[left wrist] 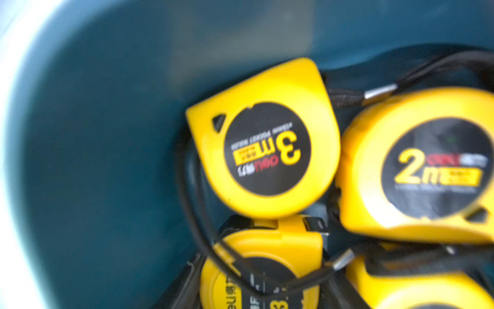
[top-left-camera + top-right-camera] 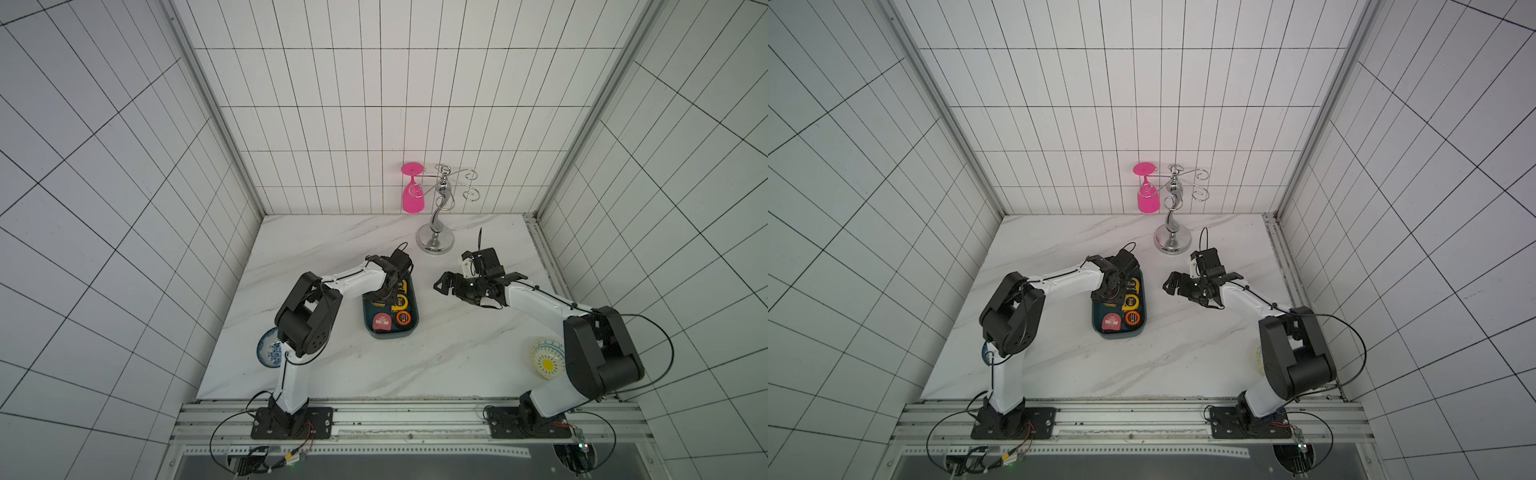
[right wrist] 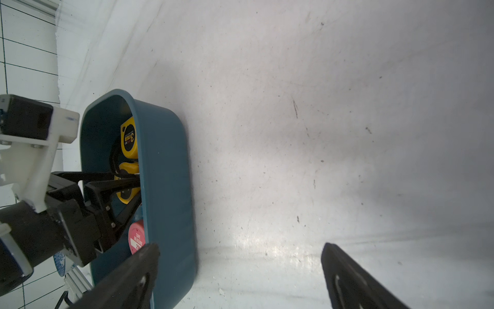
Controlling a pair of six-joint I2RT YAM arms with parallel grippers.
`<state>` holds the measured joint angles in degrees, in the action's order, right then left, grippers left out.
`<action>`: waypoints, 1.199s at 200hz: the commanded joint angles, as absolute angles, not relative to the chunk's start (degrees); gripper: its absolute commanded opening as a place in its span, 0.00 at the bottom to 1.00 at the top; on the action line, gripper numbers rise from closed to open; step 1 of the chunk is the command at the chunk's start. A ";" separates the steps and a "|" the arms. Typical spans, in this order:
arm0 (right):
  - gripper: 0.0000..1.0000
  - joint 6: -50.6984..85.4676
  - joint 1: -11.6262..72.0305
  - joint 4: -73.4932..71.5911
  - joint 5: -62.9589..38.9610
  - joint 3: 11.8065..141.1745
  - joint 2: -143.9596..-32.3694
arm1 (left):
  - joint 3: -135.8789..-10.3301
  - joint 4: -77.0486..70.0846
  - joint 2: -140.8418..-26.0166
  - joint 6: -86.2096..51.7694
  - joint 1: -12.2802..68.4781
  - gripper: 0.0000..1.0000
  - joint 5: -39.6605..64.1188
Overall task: Take the tape measure out of the storage box
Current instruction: Pick up the tape measure from the storage box.
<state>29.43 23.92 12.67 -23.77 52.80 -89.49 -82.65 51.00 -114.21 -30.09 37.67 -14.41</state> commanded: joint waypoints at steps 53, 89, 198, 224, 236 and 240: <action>0.98 29.75 23.64 11.16 -25.24 50.48 -86.56 | -83.68 53.84 -101.44 -35.24 38.49 0.00 -11.58; 0.98 30.09 23.96 9.22 -25.85 49.32 -84.61 | -86.20 54.86 -98.30 -37.96 39.01 0.00 -9.62; 0.98 30.23 25.30 3.25 -25.27 44.04 -73.81 | -98.35 52.47 -99.18 -45.21 40.02 0.00 -4.13; 0.98 31.44 25.96 -1.88 -24.41 40.07 -69.26 | -99.74 49.91 -101.56 -48.90 40.31 0.00 -2.18; 0.98 32.08 26.48 -4.85 -24.26 38.18 -67.36 | -99.96 48.13 -102.41 -50.67 40.50 0.00 -1.27; 0.98 32.24 26.68 -5.85 -24.12 37.51 -66.83 | -100.06 47.56 -102.72 -51.24 40.56 0.00 -0.88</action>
